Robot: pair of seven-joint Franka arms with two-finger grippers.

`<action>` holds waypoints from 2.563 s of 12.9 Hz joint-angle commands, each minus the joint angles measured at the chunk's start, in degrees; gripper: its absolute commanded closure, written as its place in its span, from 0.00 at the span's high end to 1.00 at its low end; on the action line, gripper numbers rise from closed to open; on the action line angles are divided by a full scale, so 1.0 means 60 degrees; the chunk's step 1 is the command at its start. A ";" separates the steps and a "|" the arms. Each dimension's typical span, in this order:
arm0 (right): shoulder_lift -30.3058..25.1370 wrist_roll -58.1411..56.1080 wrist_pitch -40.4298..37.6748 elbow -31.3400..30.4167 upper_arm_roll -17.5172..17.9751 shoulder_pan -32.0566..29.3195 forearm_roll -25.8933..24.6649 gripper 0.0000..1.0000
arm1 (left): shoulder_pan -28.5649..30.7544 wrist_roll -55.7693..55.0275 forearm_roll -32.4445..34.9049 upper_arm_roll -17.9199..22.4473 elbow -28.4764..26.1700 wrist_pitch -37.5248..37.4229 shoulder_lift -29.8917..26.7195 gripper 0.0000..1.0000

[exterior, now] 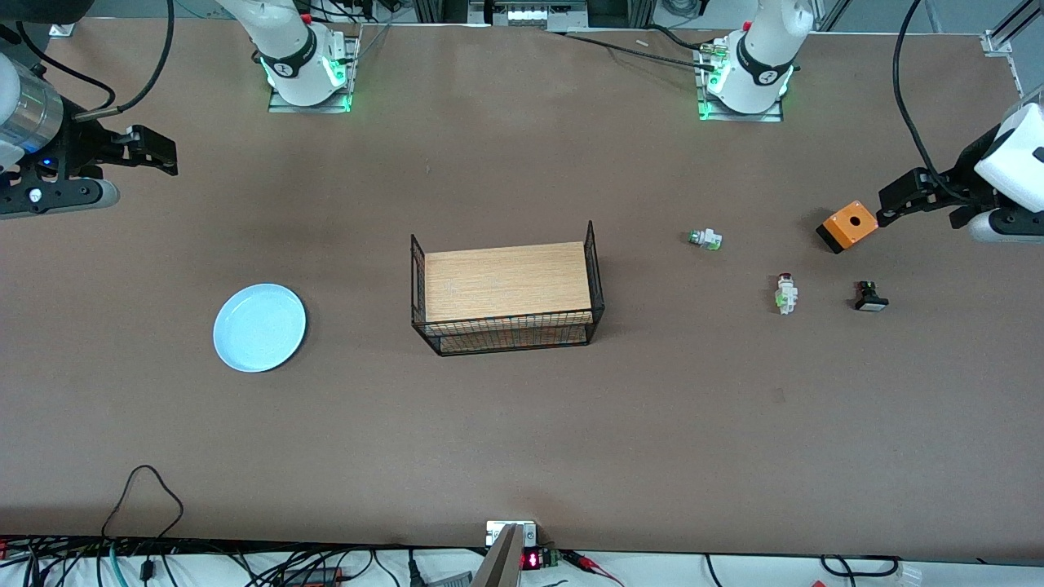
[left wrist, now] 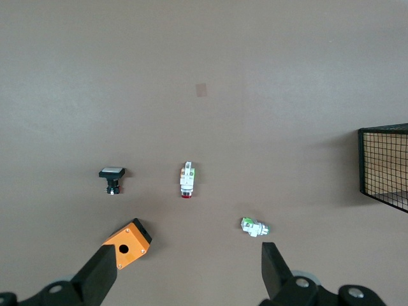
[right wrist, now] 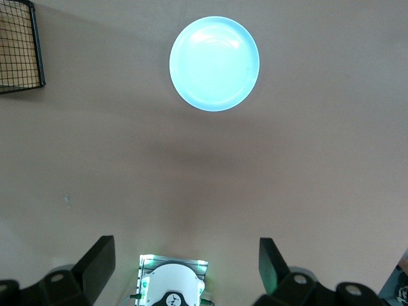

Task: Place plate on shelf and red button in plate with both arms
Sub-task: 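Reach the right gripper toward the blue plate while the left gripper reaches the button, then grasp the plate rim with the right gripper while the left gripper grasps the button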

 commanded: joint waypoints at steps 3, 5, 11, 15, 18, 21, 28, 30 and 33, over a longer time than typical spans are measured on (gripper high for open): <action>0.0087 -0.0047 -0.0135 0.0159 0.0057 0.0040 -0.0003 1.00 | -0.0046 -0.0120 -0.0041 0.0018 -0.0249 -0.0012 -0.0279 1.00; 0.0101 -0.0047 -0.0164 0.0145 0.0057 0.0025 0.0041 1.00 | -0.0060 -0.0105 -0.0026 0.0018 -0.0249 -0.0027 -0.0265 1.00; 0.0409 0.0113 -0.0135 0.0145 -0.0002 -0.0150 0.0012 1.00 | -0.0133 -0.0120 0.0311 0.0004 -0.0074 0.0061 0.0145 1.00; 0.1490 0.0100 0.0113 0.0261 -0.0236 -0.0560 -0.0061 1.00 | -0.0148 -0.0135 0.0296 -0.0186 -0.0088 -0.0055 0.0321 1.00; 0.2544 0.0114 0.0976 0.0437 -0.0295 -0.1028 -0.0061 1.00 | -0.0148 -0.0120 0.0413 -0.0260 -0.0073 -0.0451 0.0760 1.00; 0.3876 -0.0047 0.1870 0.0437 -0.0266 -0.1906 0.0085 1.00 | -0.0163 -0.0135 0.0428 -0.0333 -0.0073 -0.0466 0.1592 1.00; 0.5842 -0.0237 0.3802 0.0437 -0.0251 -0.1953 0.0247 1.00 | 0.0057 0.0332 0.0443 -0.0304 -0.0700 0.0656 0.2899 1.00; 0.6237 -0.0368 0.4608 0.0437 -0.0236 -0.1938 0.0174 1.00 | 0.0333 0.0641 0.0428 -0.0304 -0.1796 0.2220 0.2944 1.00; 0.6576 -0.0385 0.4861 0.0437 -0.0236 -0.1938 0.0247 1.00 | 0.0643 0.0862 0.0399 -0.0304 -0.3570 0.4421 0.2870 1.00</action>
